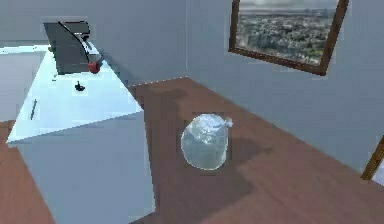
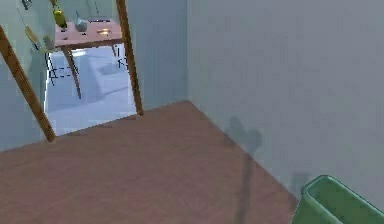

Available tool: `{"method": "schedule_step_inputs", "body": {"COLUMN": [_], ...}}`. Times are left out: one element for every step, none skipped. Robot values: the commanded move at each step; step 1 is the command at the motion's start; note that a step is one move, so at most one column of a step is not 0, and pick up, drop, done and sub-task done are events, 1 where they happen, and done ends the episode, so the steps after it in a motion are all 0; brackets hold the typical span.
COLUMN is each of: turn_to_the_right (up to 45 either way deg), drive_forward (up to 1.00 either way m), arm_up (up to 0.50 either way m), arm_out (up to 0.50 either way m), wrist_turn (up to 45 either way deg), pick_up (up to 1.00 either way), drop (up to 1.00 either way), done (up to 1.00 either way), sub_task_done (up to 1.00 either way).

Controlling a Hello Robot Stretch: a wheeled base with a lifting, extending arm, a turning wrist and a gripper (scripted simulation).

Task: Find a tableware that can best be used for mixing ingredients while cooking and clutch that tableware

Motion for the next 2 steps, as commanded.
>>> {"method": "schedule_step_inputs", "body": {"turn_to_the_right": [45.0, 21.0], "drive_forward": [0.0, 0.0], "arm_up": [0.0, 0.0], "arm_out": [0.0, 0.0], "wrist_turn": [0.0, 0.0], "pick_up": [0.0, 0.0], "drop": [0.0, 0.0], "done": [0.0, 0.0], "sub_task_done": [0.0, 0.0]}}
